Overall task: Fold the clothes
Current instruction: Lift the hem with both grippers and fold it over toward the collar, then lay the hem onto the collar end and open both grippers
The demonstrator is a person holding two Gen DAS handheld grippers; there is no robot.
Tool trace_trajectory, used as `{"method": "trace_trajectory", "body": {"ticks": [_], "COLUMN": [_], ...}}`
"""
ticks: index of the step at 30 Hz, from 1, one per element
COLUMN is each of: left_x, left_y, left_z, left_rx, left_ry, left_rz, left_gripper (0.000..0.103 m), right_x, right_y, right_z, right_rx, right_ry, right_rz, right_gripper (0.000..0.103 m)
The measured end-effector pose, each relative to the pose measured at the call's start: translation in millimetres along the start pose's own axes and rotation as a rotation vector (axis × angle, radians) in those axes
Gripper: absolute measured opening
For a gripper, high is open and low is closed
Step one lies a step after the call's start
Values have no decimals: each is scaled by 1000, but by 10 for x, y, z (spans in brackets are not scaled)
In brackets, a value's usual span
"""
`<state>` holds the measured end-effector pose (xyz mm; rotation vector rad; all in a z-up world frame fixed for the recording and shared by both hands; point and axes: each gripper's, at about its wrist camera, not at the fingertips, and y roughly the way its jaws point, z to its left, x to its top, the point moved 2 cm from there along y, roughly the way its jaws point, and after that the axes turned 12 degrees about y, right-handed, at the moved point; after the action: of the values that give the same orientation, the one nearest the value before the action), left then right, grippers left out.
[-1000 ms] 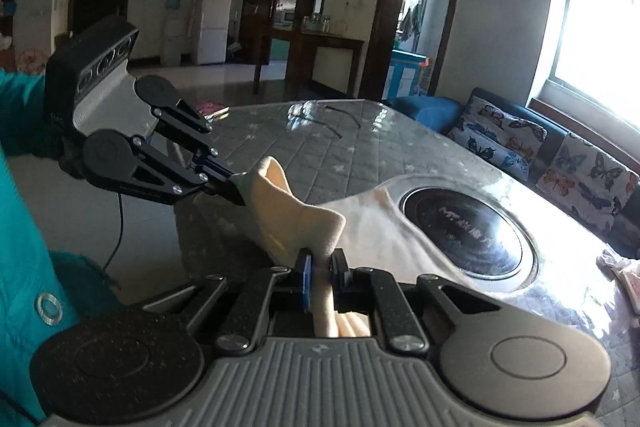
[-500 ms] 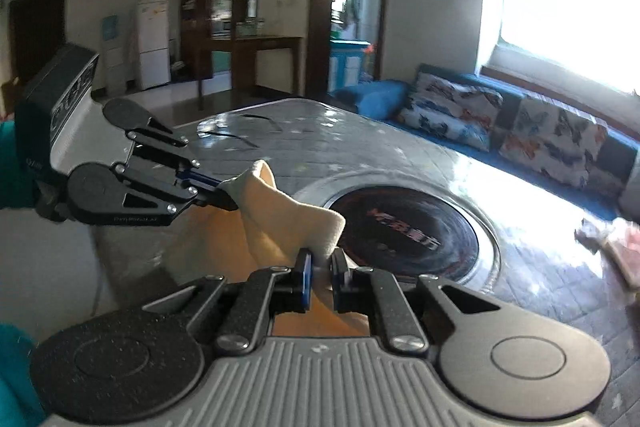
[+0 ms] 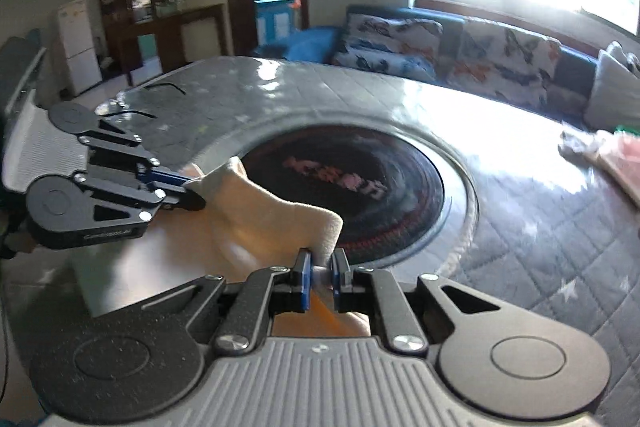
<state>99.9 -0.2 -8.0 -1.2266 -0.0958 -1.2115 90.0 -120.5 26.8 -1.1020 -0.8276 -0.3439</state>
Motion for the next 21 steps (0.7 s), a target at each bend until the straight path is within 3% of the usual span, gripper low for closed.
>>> {"method": "trace_trajectory", "body": {"ticks": [3, 9, 16, 21], "left_x": [-14, -41, -99, -141], "left_y": [94, 113, -29, -206], "left_z": [24, 154, 347, 295], "left_rx": [26, 39, 96, 69], "left_ry": [-20, -68, -142, -142], "left_rz": [14, 19, 12, -17], "left_gripper": [26, 33, 35, 35], "right_x": [-50, -92, 7, 75], "right_y": [120, 191, 178, 177], "right_z": [-54, -60, 130, 273], "right_rx": [-26, -48, 18, 64], "right_ry": [32, 58, 48, 38], "right_rz": [5, 25, 34, 42], "right_gripper": [11, 16, 18, 18]}}
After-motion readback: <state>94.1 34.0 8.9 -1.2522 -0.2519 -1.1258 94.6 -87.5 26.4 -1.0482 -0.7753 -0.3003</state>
